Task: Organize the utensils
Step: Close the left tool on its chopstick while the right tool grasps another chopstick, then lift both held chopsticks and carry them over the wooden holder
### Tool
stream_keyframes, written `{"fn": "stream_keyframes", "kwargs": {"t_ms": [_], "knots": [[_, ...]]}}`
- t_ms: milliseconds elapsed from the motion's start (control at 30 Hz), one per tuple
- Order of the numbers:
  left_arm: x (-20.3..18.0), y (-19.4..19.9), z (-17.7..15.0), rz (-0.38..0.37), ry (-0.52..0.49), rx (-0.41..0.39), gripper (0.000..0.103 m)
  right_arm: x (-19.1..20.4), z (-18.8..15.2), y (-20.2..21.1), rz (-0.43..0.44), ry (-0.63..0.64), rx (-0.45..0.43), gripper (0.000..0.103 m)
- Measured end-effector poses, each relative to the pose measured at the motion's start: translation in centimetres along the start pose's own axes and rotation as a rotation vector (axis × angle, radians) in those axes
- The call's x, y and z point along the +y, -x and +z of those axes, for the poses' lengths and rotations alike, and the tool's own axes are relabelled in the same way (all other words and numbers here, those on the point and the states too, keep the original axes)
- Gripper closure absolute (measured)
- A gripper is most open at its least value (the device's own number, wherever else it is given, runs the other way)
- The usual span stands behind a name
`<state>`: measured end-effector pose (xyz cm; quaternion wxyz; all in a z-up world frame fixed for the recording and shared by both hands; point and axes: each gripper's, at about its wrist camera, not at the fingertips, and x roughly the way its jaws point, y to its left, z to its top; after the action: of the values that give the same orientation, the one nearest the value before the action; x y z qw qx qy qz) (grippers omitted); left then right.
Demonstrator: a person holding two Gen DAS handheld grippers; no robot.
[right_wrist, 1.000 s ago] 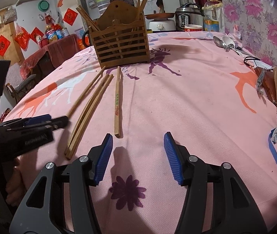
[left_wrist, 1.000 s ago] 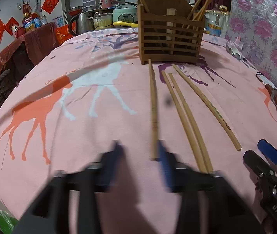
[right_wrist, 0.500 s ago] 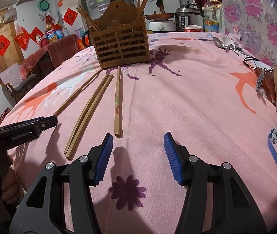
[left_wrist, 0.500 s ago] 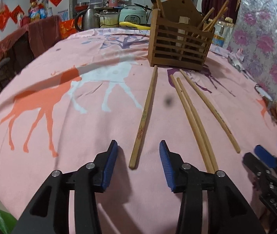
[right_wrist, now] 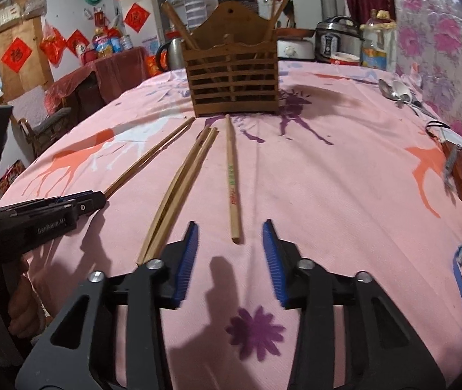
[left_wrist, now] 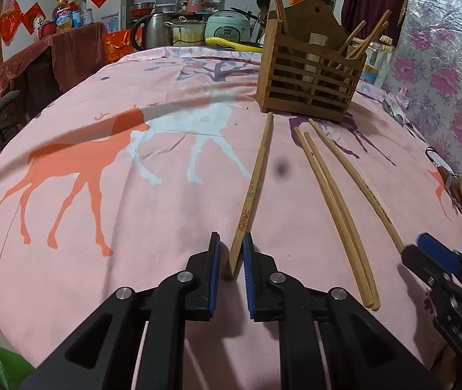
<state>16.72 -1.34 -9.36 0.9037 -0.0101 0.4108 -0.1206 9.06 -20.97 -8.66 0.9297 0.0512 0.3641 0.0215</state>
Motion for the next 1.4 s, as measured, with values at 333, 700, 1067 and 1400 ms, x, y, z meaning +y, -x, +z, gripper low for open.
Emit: {"fn": "stream_keyframes", "kwargs": {"t_ms": [333, 700, 1067, 1400], "knots": [[-0.1, 0.1, -0.2, -0.004, -0.006, -0.005, 0.093, -0.2, -0.3, -1.6, -0.02, -0.003, 0.029, 0.096], [0.2, 0.7, -0.4, -0.015, 0.007, 0.014, 0.094, -0.5, -1.0, -0.2, -0.019, 0.005, 0.011, 0.097], [-0.4, 6.3, 1.7, 0.026, -0.031, -0.104, 0.098, -1.2, 1.6, 5.6, -0.041, -0.001, -0.147, 0.097], [-1.8, 12.1, 3.5, -0.013, -0.05, -0.208, 0.097, -1.0, 4.4, 11.5, 0.013, -0.008, -0.301, 0.097]]}}
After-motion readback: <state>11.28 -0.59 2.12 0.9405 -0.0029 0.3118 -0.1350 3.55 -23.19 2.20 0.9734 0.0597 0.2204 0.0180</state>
